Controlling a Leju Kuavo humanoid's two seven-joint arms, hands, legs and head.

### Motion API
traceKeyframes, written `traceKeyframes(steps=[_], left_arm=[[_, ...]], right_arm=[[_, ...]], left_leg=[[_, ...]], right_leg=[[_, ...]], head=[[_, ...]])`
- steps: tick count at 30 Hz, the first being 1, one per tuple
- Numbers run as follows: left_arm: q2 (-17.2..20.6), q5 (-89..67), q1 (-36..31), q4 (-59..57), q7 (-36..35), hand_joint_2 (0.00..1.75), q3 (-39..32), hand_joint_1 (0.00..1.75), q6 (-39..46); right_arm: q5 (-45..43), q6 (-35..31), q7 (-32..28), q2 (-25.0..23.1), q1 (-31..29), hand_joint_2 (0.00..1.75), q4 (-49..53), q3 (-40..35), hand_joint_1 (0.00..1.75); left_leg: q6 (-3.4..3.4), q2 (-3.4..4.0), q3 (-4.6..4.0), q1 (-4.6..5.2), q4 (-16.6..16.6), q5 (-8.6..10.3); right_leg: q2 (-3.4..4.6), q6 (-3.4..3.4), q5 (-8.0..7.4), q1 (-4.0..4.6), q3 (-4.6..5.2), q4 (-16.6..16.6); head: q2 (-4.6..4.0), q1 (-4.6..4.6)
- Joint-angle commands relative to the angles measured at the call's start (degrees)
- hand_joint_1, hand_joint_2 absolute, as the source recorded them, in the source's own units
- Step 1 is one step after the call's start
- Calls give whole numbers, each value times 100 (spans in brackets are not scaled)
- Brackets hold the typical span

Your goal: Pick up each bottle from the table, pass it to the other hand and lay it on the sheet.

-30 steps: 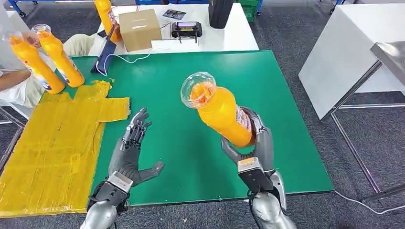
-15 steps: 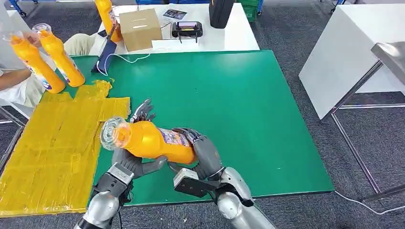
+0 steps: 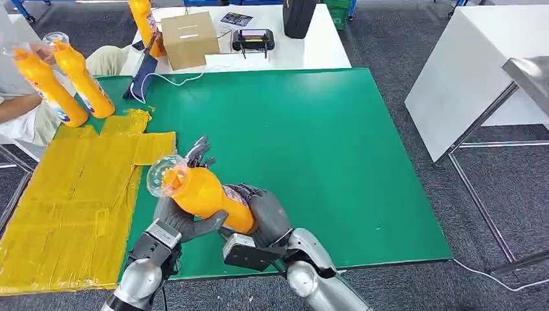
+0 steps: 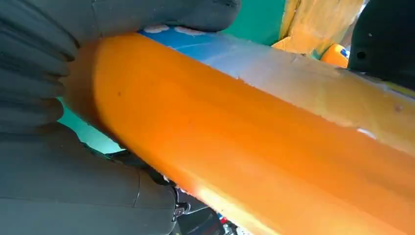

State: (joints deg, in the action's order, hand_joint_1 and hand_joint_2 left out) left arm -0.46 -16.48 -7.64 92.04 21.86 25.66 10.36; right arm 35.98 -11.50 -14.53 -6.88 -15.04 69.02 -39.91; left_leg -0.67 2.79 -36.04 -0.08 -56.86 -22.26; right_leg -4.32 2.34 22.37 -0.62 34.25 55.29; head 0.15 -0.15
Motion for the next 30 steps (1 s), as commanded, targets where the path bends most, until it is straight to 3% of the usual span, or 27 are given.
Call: traceKeyframes(steps=[1,7,8,9,10,11,13,14,16,19,20,22,23,25,26,30], left_arm=[[-5,48,-404,-445,22,175,175,175,14],[-2,48,-454,-489,22,175,173,175,20],[0,49,-475,-497,22,175,172,175,18],[-5,49,-493,-505,21,175,173,175,21],[-18,49,-526,-510,20,175,180,175,25],[-8,12,-563,-509,42,175,213,175,38],[-2,-118,-603,-470,46,175,223,175,173],[24,-351,-637,-415,20,175,189,175,409],[95,-493,-649,-333,-38,175,159,175,487],[270,-1743,-818,-249,-264,175,-19,175,1394],[356,-2385,-915,-331,-668,175,-120,175,1573],[412,-2365,-1002,-361,-701,175,-192,175,1533],[650,-2974,-1310,-655,-1435,175,-135,175,1005],[700,-3253,-1714,-1121,-1605,175,-329,175,1028],[773,-4137,-2077,-1571,-1972,175,-319,175,1034],[730,-4150,-2193,-1726,-1917,175,-352,175,1011]], right_arm=[[-28,44,6,124,-157,175,-455,-256,175],[-96,-39,-4,123,-119,175,-326,-164,173],[-136,-100,-17,106,-103,175,-276,-107,140],[-150,-126,-26,101,-101,175,-247,-86,129],[-160,-135,-28,101,-113,175,-201,-70,52],[-203,-235,-81,89,-94,175,-114,-9,2],[-276,-323,-103,112,-41,175,94,84,0],[-211,-817,28,66,42,175,284,344,0],[-264,-821,104,146,110,175,586,443,0],[-668,-1079,-67,322,430,175,1544,1007,0],[-893,-1240,-262,335,621,175,1949,1263,0],[-949,-1156,-249,435,741,175,2234,1356,0],[-1111,-1129,-324,498,909,175,2582,1504,0],[-1473,-859,-429,587,1067,175,3004,1650,0],[-1646,-775,-563,572,1164,175,3235,1743,0],[-1645,-745,-544,547,1190,175,3287,1738,0]], left_leg=[[3,-20,11,-5,3,-3],[3,-19,10,-4,3,-3],[4,-31,21,-6,2,-8],[3,-25,15,-5,2,-5],[3,-22,11,-4,1,-4],[4,-31,18,-7,-1,-9],[2,-23,7,-2,2,-2],[3,-34,15,-5,0,-7],[3,-39,13,-6,-7,-10],[4,-46,10,-4,-8,-9],[3,-37,5,-3,-8,-6],[4,-42,6,-4,-7,-7],[6,-54,16,-7,-9,-13],[4,-45,3,-4,-4,-1],[8,-64,12,-7,-9,-7],[6,-41,12,-6,-6,-4]], right_leg=[[8,-4,5,1,-16,-5],[9,-4,5,0,-14,-3],[16,-7,11,0,-26,-3],[11,-5,8,1,-19,-3],[9,-4,6,0,-15,-2],[15,-6,12,0,-24,-1],[5,-3,6,-1,-10,0],[10,-5,12,-1,-21,0],[10,-6,16,-1,-21,6],[6,-6,18,-3,-19,10],[4,-4,13,-2,-13,8],[3,-5,15,-2,-17,8],[7,-8,23,-2,-27,11],[-8,-5,11,0,-15,5],[-6,-10,21,-1,-25,13],[7,-8,11,0,-18,7]], head=[[0,0],[0,0],[0,0],[0,0],[0,0],[0,-2],[0,0],[0,-2],[0,0],[0,0],[0,-2],[0,0],[0,0],[0,-2],[0,2],[0,-2]])
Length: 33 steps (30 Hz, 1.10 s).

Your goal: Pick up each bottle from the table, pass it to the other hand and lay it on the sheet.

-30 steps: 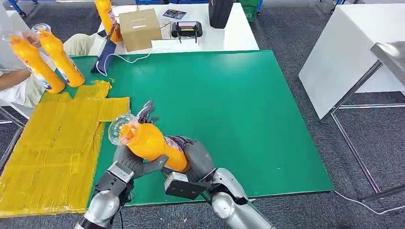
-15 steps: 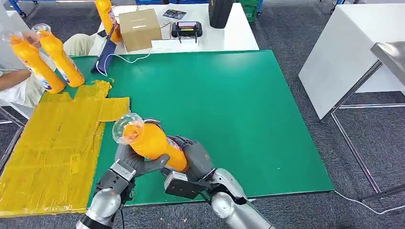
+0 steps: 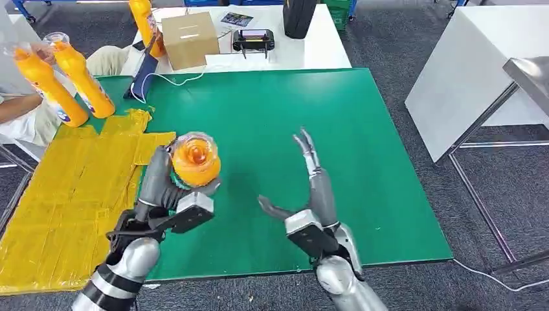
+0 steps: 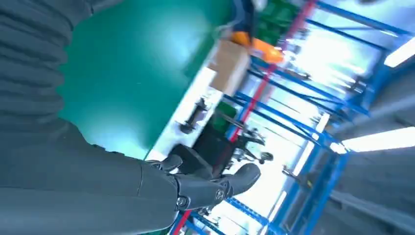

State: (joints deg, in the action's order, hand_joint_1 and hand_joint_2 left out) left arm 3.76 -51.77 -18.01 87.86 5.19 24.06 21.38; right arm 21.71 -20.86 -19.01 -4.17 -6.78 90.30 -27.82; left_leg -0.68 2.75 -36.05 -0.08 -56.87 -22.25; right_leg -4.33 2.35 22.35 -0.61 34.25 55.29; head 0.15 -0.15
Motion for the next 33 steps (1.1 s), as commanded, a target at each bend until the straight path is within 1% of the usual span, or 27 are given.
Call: traceKeyframes(steps=[1,2,3,4,6,7,8,9,10,11,12,13,15,16,17,18,21,22,23,24,25,27,28,29,30,31,33], left_arm=[[301,-628,-1137,-1307,-240,175,-186,175,-81],[425,-1384,-1299,-1485,-638,175,5,175,-169],[587,-2255,-1625,-1919,-1014,175,247,175,-420],[619,-2707,-1907,-2423,-1060,175,371,175,-429],[631,-3457,-2561,-4044,-1357,175,576,175,-865],[539,-3579,-2858,-4980,-1409,175,573,175,-954],[488,-3629,-3007,-5556,-1457,175,537,175,-905],[448,-3616,-3097,-6043,-1489,175,472,175,-1018],[442,-3546,-3092,-6269,-1490,175,388,175,-1051],[410,-3439,-3089,-6558,-1506,175,264,175,-1124],[419,-3523,-3041,-6738,-1628,175,287,175,-1096],[434,-3532,-2982,-6779,-1646,175,278,175,-997],[435,-3535,-2953,-6793,-1653,175,276,175,-957],[415,-3536,-2965,-6797,-1658,175,277,175,-969],[403,-3580,-2982,-6839,-1685,175,301,175,-1049],[428,-3701,-2900,-6857,-1781,175,370,175,-1106],[459,-3781,-2588,-7009,-1888,175,491,175,-982],[447,-3717,-2507,-7069,-1915,175,465,175,-971],[386,-3522,-2402,-7145,-1882,175,234,175,-1021],[381,-3517,-2371,-7144,-1884,175,227,175,-996],[378,-3519,-2354,-7144,-1889,175,226,175,-982],[329,-3511,-2334,-7181,-1907,175,206,175,-1148],[315,-3517,-2272,-7109,-1954,175,196,175,-1010],[283,-3504,-2193,-7025,-1975,175,144,16,-656],[255,-3476,-2178,-7013,-1988,175,79,0,-383],[239,-3489,-2188,-6995,-2006,175,49,0,-168],[227,-3508,-2227,-6947,-2004,175,6,0,189]], right_arm=[[-220,188,-96,266,357,175,1135,524,0],[-370,155,-289,226,353,175,1156,542,0],[-570,180,-425,198,343,175,1264,538,0],[-669,203,-450,200,295,175,1341,523,0],[-837,309,-465,194,129,175,1468,433,0],[-881,373,-378,192,38,175,1493,385,0],[-933,405,-319,179,-18,175,1484,373,0],[-967,463,-291,201,-85,175,1447,332,0],[-982,483,-281,210,-132,175,1406,326,0],[-1003,494,-276,215,-172,175,1337,329,0],[-1035,540,-254,236,-202,175,1266,314,0],[-1044,543,-260,235,-212,175,1220,317,0],[-1049,547,-266,240,-208,175,1210,316,0],[-1053,551,-273,245,-199,175,1208,315,0],[-1056,548,-278,249,-194,175,1206,317,0],[-1070,555,-281,251,-208,175,1168,302,0],[-1040,626,-280,317,-264,175,1002,202,0],[-1006,669,-264,350,-291,175,931,156,0],[-985,683,-252,360,-300,175,851,122,0],[-985,681,-252,356,-296,175,836,119,0],[-985,680,-252,353,-294,175,825,116,0],[-953,698,-242,371,-299,175,780,86,0],[-949,691,-242,366,-288,175,760,89,0],[-956,712,-199,376,-268,175,718,80,0],[-972,737,-164,392,-253,175,686,78,0],[-985,749,-144,405,-242,175,651,77,0],[-993,738,-142,403,-208,175,595,91,0]], left_leg=[[6,-30,13,-7,-3,-6],[5,-21,13,-5,-2,-7],[4,-16,7,-3,0,-2],[6,-31,14,-6,-3,-6],[2,-29,5,-2,-2,4],[4,-46,15,-4,-4,3],[3,-32,16,-1,0,5],[3,-22,17,0,1,5],[6,-22,28,-3,0,1],[5,-5,25,-3,4,2],[4,4,20,0,4,3],[9,4,31,-3,5,0],[6,14,23,-3,3,3],[9,8,34,-5,2,-1],[8,8,20,-4,-1,5],[6,6,12,-5,-2,9],[8,0,34,-6,0,-2],[6,6,28,-3,4,3],[7,9,28,-3,6,3],[5,10,19,-2,6,7],[7,10,36,-3,11,2],[7,8,20,-1,7,6],[8,1,28,-2,9,6],[8,3,26,-1,11,7],[7,4,25,2,10,8],[9,3,41,-1,15,5],[8,3,34,-1,11,9]], right_leg=[[13,-8,12,1,-18,4],[18,-7,8,0,-16,3],[10,-5,5,0,-10,2],[11,-7,12,0,-19,6],[-3,-5,6,-2,-8,7],[-4,-8,12,-3,-21,10],[2,-8,8,-5,-18,7],[6,-6,4,-5,-20,5],[27,-11,7,-5,-28,7],[31,-9,-2,-3,-22,2],[31,-6,-5,-4,-14,2],[50,-11,-4,-4,-25,0],[39,-18,-12,-1,-15,3],[51,-20,-5,-2,-26,4],[40,-18,-8,-1,-14,6],[29,-16,-10,1,-8,6],[51,-19,-2,-2,-28,5],[49,-18,-8,-4,-23,2],[52,-18,-9,-4,-24,0],[40,-16,-12,-3,-17,0],[59,-19,-9,-5,-32,-4],[42,-18,-11,-4,-18,0],[45,-20,-8,-5,-27,-1],[44,-20,-10,-5,-25,-1],[37,-18,-11,-6,-24,0],[54,-21,-10,-6,-38,-5],[36,-18,-12,-3,-32,0]], head=[[0,0],[0,2],[0,0],[0,0],[0,-2],[0,-4],[0,0],[0,-4],[0,0],[0,-2],[0,0],[0,-2],[0,-2],[0,0],[0,-2],[0,-2],[0,-2],[0,-2],[0,0],[0,-2],[0,-2],[0,-4],[0,-2],[0,-2],[0,0],[0,-2],[0,0]])
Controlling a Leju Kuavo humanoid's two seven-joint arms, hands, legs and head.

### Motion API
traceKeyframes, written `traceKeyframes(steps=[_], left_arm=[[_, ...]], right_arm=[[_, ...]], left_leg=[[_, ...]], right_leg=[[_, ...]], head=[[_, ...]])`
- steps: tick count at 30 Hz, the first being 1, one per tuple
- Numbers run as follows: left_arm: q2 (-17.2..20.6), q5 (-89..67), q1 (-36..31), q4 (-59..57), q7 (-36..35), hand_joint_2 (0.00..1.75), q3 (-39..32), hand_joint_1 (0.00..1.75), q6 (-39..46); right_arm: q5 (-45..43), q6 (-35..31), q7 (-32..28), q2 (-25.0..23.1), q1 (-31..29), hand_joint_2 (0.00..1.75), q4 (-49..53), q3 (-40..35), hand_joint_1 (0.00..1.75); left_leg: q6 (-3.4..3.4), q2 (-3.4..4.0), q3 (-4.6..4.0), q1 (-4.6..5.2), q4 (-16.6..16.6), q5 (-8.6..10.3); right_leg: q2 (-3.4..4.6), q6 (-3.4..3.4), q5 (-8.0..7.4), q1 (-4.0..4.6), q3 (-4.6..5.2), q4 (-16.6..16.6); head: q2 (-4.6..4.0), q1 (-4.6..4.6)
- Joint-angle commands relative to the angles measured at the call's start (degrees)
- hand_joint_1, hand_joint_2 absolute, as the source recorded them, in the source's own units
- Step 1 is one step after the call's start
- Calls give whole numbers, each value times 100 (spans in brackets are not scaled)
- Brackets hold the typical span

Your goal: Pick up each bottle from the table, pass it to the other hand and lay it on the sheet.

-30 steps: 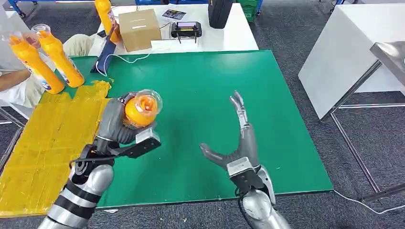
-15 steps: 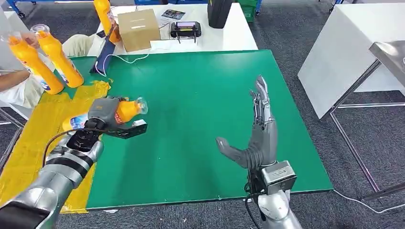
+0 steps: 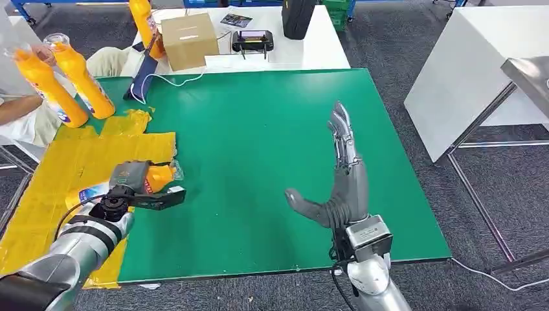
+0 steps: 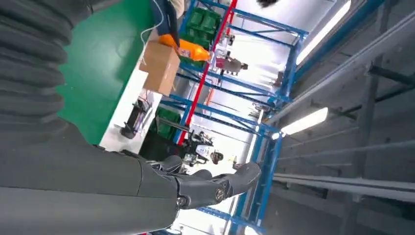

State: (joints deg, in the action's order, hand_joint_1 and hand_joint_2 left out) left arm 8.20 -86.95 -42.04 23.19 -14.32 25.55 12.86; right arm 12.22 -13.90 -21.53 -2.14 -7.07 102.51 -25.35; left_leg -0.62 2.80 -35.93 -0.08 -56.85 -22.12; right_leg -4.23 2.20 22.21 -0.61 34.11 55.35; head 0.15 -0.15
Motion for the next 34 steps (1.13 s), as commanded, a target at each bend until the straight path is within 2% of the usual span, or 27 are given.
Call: traceKeyframes(steps=[1,8,12,16,17,19,21,22,23,24,26,27,28,29,30,32,34], left_arm=[[-226,10,132,-484,-53,175,-148,0,1003],[-223,9,119,-484,-51,175,-149,0,993],[-204,-147,130,-335,-82,175,-171,0,1541],[-165,-305,271,70,-437,175,304,0,2307],[-94,-305,332,280,-807,175,765,0,2656],[296,-305,689,1602,-1632,175,1596,0,2714],[623,-305,1188,3189,-1981,175,1696,0,2714],[417,-133,1504,3596,-1595,175,1248,0,2714],[-282,2145,2191,4006,1125,175,151,0,2549],[-436,1952,2449,4342,1265,175,-137,0,2358],[-497,1836,2568,4497,1289,175,-228,0,2278],[-449,2408,2706,4717,1916,175,-179,0,1908],[-585,3237,3220,5305,2486,175,-394,0,1485],[-637,3709,3605,5738,2731,175,-459,0,1206],[-671,4803,4085,6222,3073,175,-486,0,503],[-647,5503,4892,6751,3375,175,-419,0,238],[-599,5532,5074,6804,3435,175,-352,0,315]], right_arm=[[-44,42,109,206,-161,175,-638,-156,0],[-44,42,109,206,-160,175,-639,-156,0],[-68,78,151,207,-128,175,-725,-143,0],[45,6,153,189,42,175,-800,-68,0],[82,-25,205,177,146,175,-840,-7,0],[124,-88,209,163,408,175,-896,146,0],[667,-457,-205,199,736,175,-754,178,0],[749,-476,-291,216,829,175,-679,164,0],[800,-219,-282,260,1196,175,-381,194,0],[839,-170,-304,261,1346,175,-259,244,0],[856,-153,-317,266,1408,175,-197,260,0],[883,-94,-228,239,1427,175,-197,310,0],[803,-35,-90,170,1585,175,-158,465,0],[730,-42,-56,152,1709,175,-129,552,0],[669,-122,-36,131,1881,175,-108,643,0],[383,-293,-52,95,2219,175,-86,760,0],[334,-326,-109,126,2305,175,-82,748,0]], left_leg=[[4,-9,29,-3,8,-6],[5,-12,21,-5,5,3],[5,-11,16,-3,4,5],[8,-28,22,-8,4,1],[6,-24,18,-5,6,4],[7,-30,21,-9,6,0],[6,-16,6,-7,5,6],[8,-27,13,-11,1,-4],[5,-27,9,-4,7,1],[2,-36,17,1,14,0],[2,-31,19,4,10,-12],[-2,-26,7,7,3,-17],[-2,-29,19,3,-1,-28],[-6,-16,12,7,0,-31],[-6,-13,-4,8,0,-28],[-3,13,25,19,6,-57],[0,24,45,22,9,-76]], right_leg=[[37,-6,4,-3,-26,-8],[25,-3,5,-2,-19,-4],[19,-4,3,-2,-15,-2],[22,-6,10,0,-22,-4],[16,-4,7,-1,-16,-4],[17,-5,11,1,-22,-7],[9,-3,4,3,-4,-5],[20,-6,14,3,-15,-4],[7,-3,11,-2,-12,-6],[-2,0,15,-7,-21,-11],[5,0,19,-11,-20,-10],[6,12,26,-12,-5,-4],[20,14,36,-12,-19,-5],[23,17,33,-14,-10,-5],[21,18,28,-13,0,-4],[54,18,36,-24,-17,-9],[70,17,46,-27,-30,-10]], head=[[0,0],[0,-2],[0,-2],[0,-2],[0,-2],[0,0],[0,-2],[0,-2],[0,-2],[0,-2],[0,0],[0,2],[0,-4],[0,-4],[0,-2],[0,0],[0,-2]])
